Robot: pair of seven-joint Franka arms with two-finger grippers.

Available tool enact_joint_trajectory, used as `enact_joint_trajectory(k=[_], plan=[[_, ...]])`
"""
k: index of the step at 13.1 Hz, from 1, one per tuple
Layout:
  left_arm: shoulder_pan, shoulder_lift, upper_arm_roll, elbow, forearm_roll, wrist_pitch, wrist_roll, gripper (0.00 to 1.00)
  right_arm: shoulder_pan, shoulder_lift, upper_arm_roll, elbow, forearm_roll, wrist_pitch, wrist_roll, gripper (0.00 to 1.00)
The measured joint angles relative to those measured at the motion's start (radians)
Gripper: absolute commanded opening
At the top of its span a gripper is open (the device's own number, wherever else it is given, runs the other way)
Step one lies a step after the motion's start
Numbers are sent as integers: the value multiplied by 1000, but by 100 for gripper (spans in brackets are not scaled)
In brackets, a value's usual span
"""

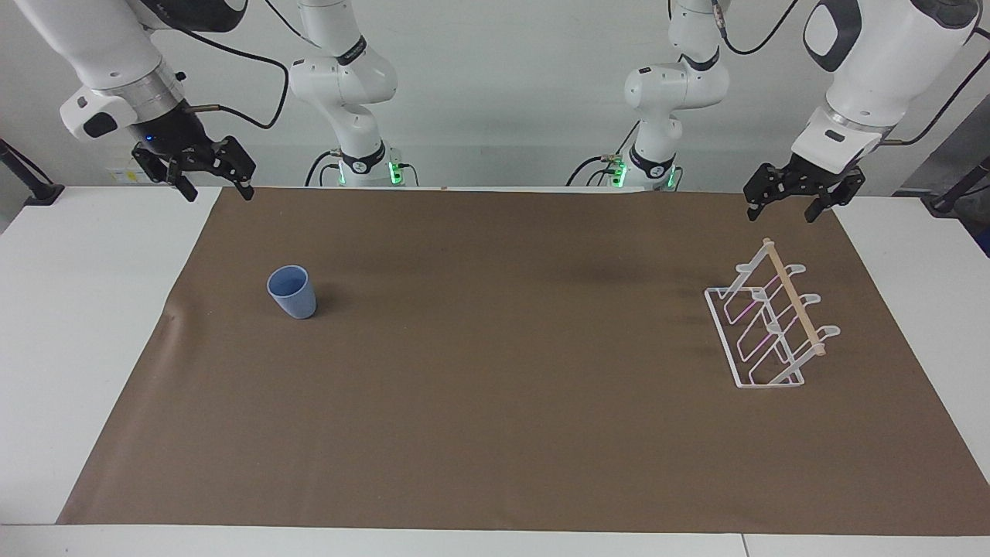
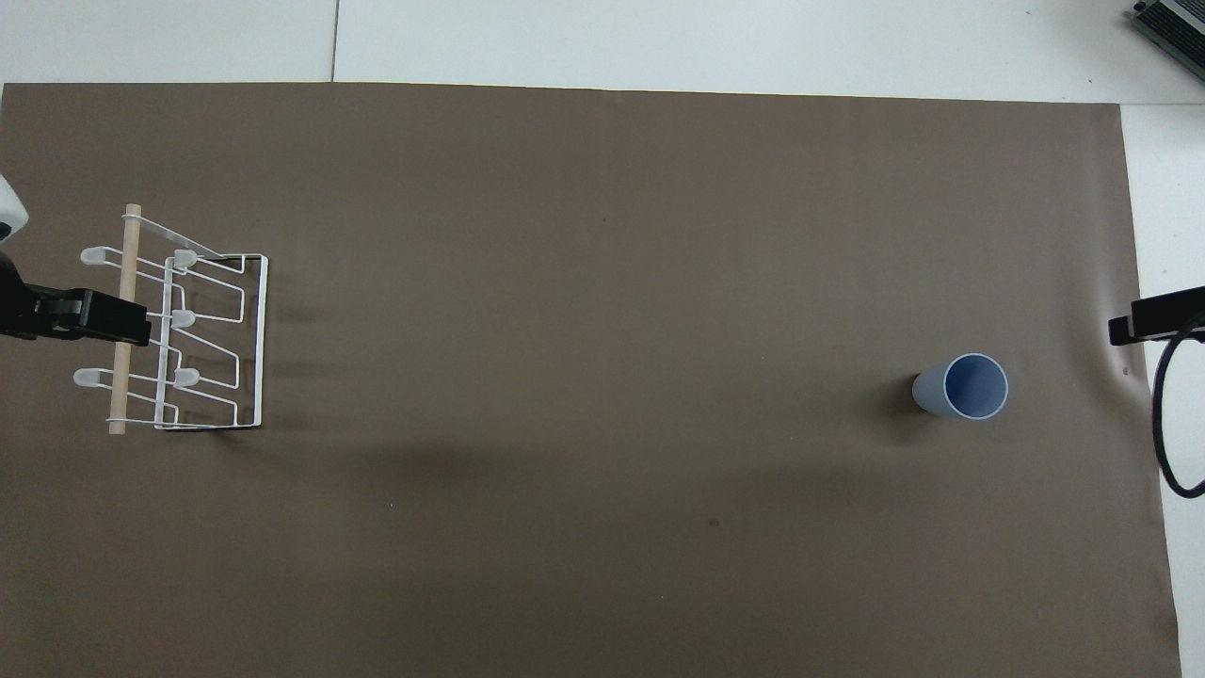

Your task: Hang cup on cup holder

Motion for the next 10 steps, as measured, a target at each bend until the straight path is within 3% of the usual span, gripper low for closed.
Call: enact_joint_trajectory(k=[10], plan=[[-1, -33, -14, -14, -7, 13, 4, 100, 5, -2, 12, -16, -53, 28, -51, 100]])
